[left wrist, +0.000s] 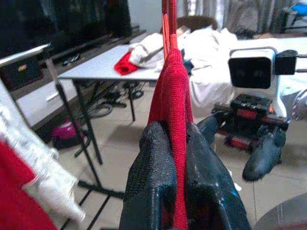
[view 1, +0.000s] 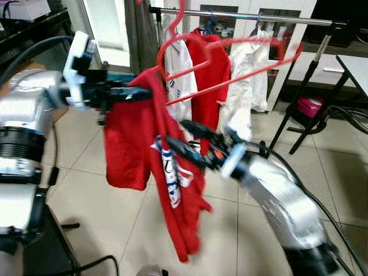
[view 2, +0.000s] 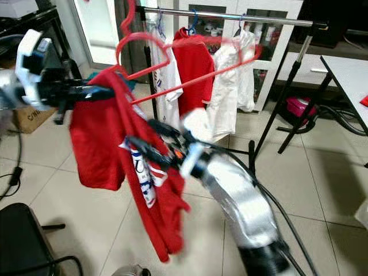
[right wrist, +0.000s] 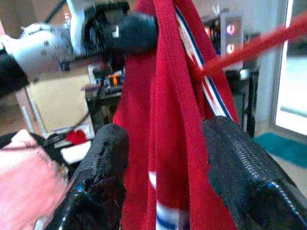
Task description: Hang hanger
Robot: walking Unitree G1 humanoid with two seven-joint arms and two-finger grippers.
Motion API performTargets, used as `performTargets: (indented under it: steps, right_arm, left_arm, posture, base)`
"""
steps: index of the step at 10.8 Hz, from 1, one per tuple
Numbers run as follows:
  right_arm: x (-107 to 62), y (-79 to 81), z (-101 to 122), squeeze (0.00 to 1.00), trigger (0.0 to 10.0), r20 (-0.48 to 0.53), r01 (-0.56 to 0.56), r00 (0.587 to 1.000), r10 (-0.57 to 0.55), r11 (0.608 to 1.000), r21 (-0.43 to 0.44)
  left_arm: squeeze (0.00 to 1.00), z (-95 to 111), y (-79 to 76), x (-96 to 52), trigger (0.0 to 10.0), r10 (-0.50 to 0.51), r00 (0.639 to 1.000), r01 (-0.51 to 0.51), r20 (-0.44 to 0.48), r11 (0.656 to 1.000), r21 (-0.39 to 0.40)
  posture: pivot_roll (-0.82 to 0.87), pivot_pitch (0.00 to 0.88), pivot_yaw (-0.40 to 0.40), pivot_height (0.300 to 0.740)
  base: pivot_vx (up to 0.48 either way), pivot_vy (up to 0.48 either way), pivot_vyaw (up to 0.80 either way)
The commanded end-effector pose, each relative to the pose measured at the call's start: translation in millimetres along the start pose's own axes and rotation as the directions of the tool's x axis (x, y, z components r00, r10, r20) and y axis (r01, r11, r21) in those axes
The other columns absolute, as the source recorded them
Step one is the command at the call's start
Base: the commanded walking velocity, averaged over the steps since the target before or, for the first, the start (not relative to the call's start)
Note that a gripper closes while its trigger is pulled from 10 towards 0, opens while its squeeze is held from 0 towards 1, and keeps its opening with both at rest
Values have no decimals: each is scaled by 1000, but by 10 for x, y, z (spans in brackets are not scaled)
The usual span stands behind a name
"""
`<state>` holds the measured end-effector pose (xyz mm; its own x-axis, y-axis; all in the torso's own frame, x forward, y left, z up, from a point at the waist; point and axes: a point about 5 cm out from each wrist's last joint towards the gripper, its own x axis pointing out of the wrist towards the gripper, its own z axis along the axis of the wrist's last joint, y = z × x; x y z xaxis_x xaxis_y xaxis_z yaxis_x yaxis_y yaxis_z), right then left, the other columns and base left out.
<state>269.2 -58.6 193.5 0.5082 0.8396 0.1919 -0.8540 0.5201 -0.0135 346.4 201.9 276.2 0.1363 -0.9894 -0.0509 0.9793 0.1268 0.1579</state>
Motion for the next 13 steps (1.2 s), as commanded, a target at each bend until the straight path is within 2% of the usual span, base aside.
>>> performTargets:
  steps: [1, 2, 4, 5, 6, 8, 13]
  right_arm:
    - [44, -2, 4, 0, 10000, 0, 3, 1000, -3, 1000, -26]
    - [130, -18, 51, 0, 10000, 35, 9, 999, -8, 999, -33]
    - [194, -18, 121, 0, 10000, 91, 2, 996, 0, 1000, -23]
    - [201, 57, 157, 0, 10000, 111, -80, 991, 81, 997, -11]
    - [184, 176, 155, 0, 10000, 102, -197, 975, 198, 980, -25]
    - [172, 268, 68, 0, 10000, 43, -300, 953, 301, 953, -28]
    - [282, 201, -143, 0, 10000, -50, -292, 956, 290, 956, -32]
  left_arm:
    - [0, 70, -2, -9, 0, 11, 1000, -11, 27, 1000, 26]
    - [0, 54, -20, 64, 0, 0, 999, -1, 47, 1000, 16]
    - [0, 21, -51, 130, 0, -7, 998, 6, 59, 1000, 8]
    - [0, 17, -49, 145, 0, 1, 998, -2, 64, 1000, 10]
    - [0, 27, -48, 157, 0, 10, 998, -11, 70, 1000, 14]
    - [0, 60, -51, 172, 0, 14, 997, -16, 79, 1000, 22]
    - [0, 119, -79, 213, 0, -8, 997, 5, 79, 999, 38]
  posture:
    - [74, 44, 69, 740]
    - [78, 49, 66, 740]
    - [81, 51, 62, 740]
    - [80, 50, 60, 740]
    - [78, 49, 56, 740]
    - [78, 47, 54, 740]
    - [78, 37, 56, 740]
  base:
    - [0, 0, 0]
    - [0, 0, 0]
    - [0, 0, 0]
    - [0, 0, 0]
    - [0, 0, 0]
    - [0, 0, 0]
    - [0, 0, 0]
